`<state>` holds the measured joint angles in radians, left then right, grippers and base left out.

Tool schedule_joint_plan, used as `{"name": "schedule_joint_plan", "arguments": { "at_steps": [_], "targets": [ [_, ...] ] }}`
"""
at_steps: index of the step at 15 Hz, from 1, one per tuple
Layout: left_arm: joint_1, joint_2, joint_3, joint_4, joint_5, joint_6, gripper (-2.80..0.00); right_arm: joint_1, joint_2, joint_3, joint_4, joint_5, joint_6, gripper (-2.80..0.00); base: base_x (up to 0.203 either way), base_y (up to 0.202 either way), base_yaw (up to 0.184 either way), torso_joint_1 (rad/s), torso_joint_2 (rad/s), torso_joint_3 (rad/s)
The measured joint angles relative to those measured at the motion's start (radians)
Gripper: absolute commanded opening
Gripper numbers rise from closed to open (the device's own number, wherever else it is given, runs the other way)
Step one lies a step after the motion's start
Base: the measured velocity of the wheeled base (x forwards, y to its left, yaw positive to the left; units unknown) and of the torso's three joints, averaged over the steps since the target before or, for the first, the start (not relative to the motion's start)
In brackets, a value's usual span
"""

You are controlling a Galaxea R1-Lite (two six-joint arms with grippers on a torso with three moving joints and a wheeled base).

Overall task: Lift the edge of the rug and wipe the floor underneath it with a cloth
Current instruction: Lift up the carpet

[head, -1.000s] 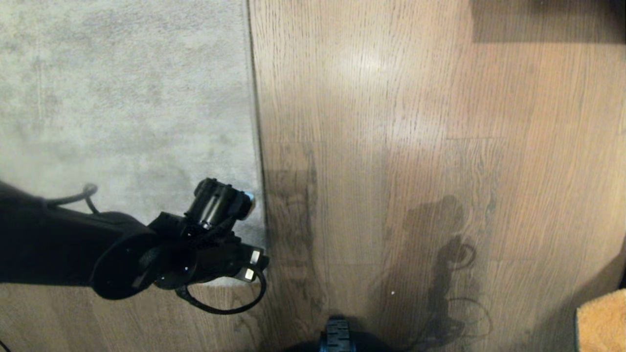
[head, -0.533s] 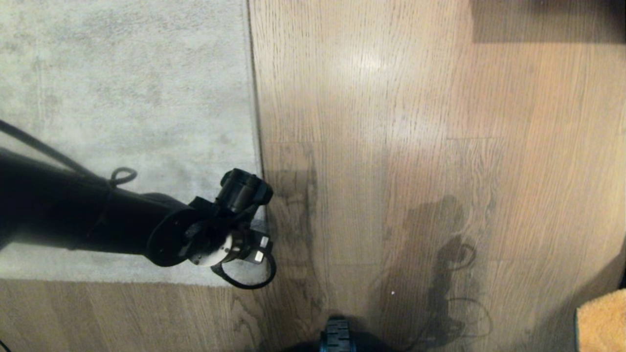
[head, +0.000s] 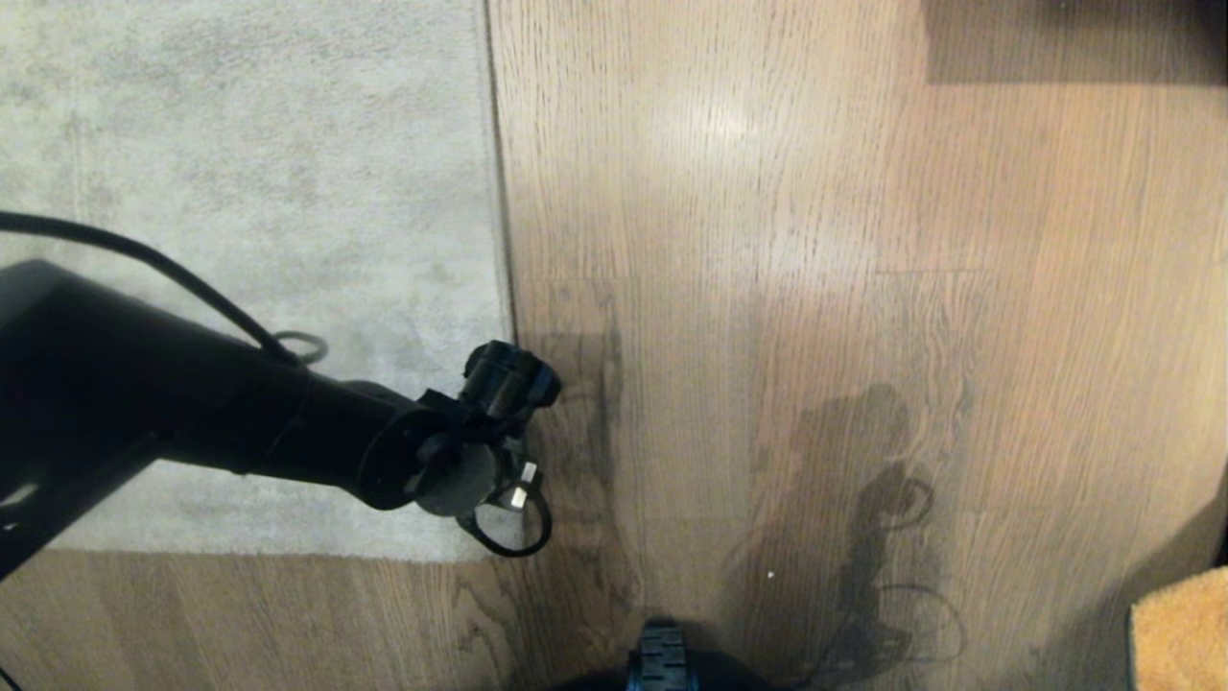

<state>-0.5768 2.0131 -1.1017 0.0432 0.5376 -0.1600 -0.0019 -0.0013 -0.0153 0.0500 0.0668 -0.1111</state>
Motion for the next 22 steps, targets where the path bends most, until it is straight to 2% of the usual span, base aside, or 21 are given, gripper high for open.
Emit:
{"name": "schedule_joint_plan", "arguments": {
  "at_steps": [14,22],
  "targets": [
    [0.053,0.028,-0.006,-0.002,0.056,0.008,0.00,0.000,0.000,0.000,0.000,0.000,0.000,-2.80,0.000,0.000,0.000,0.000,0.00,0.000],
    [0.094,0.012,-0.016,-0.004,0.057,0.019,0.00,0.000,0.000,0.000,0.000,0.000,0.000,-2.80,0.000,0.000,0.000,0.000,0.00,0.000]
  ]
}}
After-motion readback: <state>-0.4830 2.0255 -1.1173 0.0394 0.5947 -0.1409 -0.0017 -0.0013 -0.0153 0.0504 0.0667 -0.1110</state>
